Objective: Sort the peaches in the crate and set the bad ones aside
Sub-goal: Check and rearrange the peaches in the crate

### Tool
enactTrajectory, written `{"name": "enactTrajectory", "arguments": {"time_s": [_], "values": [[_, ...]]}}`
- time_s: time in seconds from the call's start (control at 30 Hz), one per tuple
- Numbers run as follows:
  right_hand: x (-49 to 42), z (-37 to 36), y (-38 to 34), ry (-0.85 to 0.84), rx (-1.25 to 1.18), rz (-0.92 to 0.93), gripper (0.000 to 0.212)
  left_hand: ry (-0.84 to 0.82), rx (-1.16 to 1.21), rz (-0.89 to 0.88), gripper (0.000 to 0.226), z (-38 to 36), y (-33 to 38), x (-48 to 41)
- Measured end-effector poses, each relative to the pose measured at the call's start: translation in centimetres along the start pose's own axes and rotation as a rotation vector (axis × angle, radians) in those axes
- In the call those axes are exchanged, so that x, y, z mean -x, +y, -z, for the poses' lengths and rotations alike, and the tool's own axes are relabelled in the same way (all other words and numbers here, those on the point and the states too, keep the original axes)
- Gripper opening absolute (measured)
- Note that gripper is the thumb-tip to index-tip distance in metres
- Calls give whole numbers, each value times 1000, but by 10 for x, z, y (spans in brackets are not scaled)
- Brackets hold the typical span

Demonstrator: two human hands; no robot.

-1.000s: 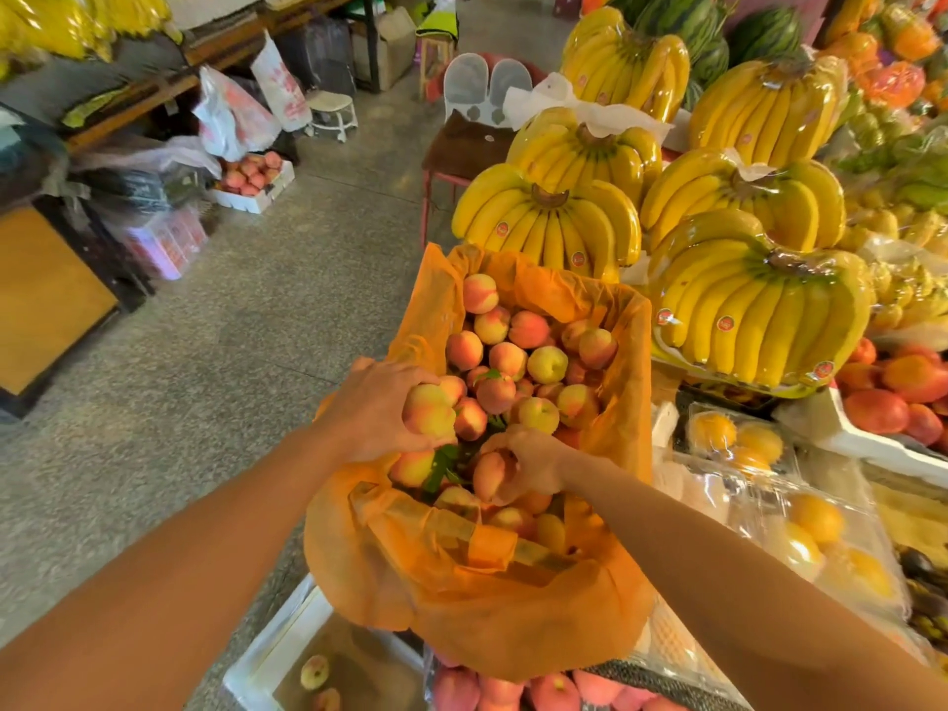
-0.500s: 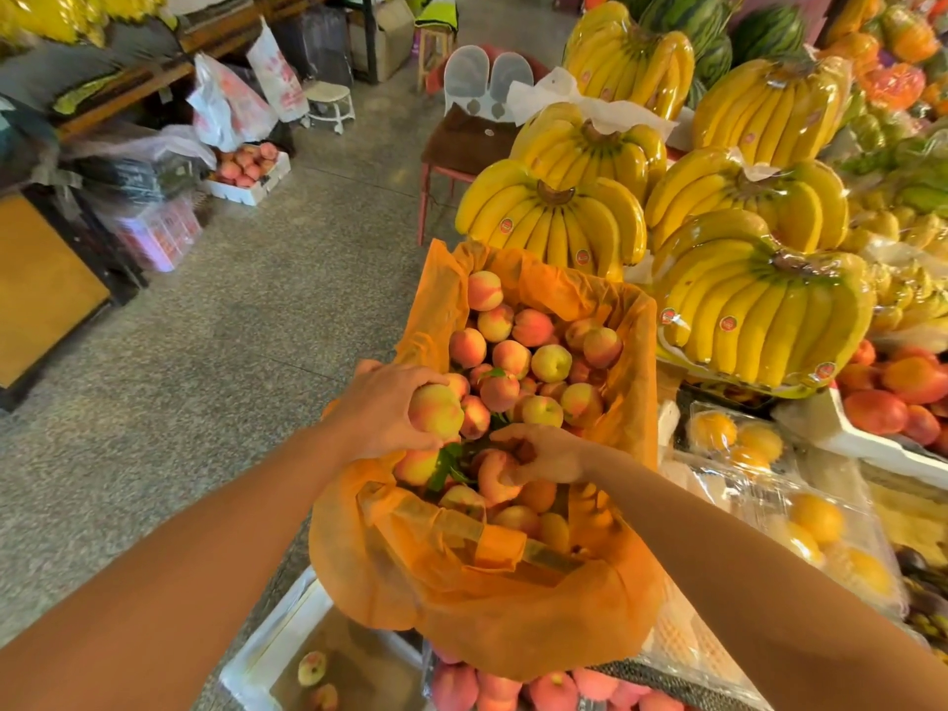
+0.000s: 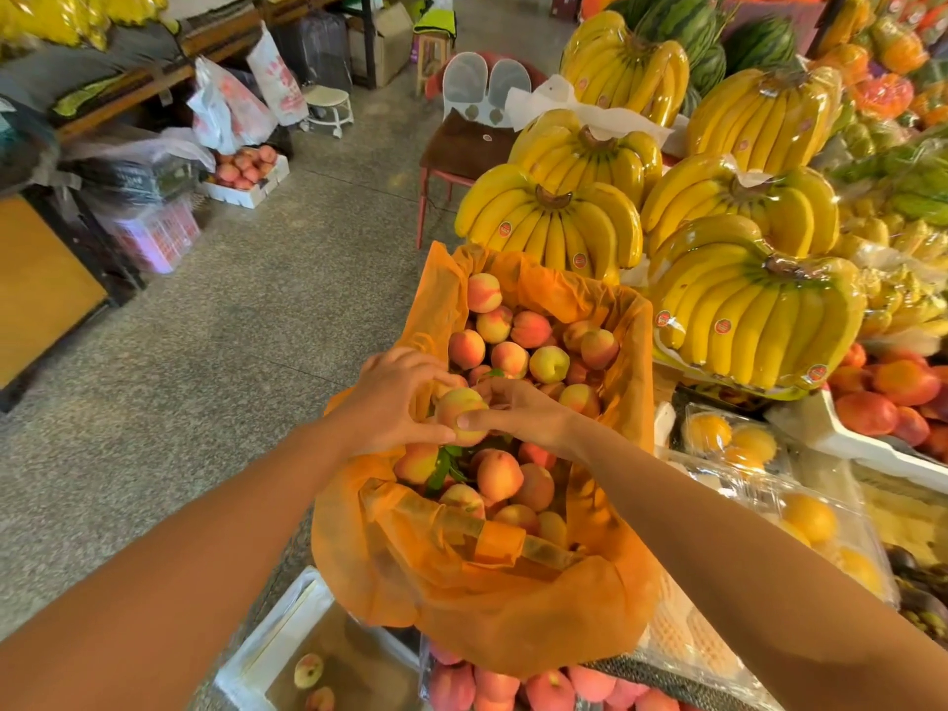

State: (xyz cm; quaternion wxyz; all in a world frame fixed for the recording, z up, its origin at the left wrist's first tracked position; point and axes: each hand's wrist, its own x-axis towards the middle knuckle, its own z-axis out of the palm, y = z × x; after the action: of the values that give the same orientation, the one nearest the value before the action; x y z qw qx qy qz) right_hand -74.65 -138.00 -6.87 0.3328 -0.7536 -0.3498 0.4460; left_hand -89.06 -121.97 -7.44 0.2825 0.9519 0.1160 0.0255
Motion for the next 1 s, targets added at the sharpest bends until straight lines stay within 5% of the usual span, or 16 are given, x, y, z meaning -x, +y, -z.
{"name": "enactTrajectory", "arguments": {"time_s": [0.37,0.6,0.77,0.87,1.0], "values": [[-22,-52,20,-204,459,113,57,-22,4,69,49,-13,-44,26],[-37,-60,24,-247,490,68,52,14,25,64,65,-4,-39,21],[-37,-57,26,-244,423,56,41,57,-46,45,43,3,-37,7],[-31,-31,23,-138,362,116,32,116,-143,19,30,6,-32,-11],[-28,28,37,268,461,80,29,176,-69,-58,28,0,-6,-49]]}}
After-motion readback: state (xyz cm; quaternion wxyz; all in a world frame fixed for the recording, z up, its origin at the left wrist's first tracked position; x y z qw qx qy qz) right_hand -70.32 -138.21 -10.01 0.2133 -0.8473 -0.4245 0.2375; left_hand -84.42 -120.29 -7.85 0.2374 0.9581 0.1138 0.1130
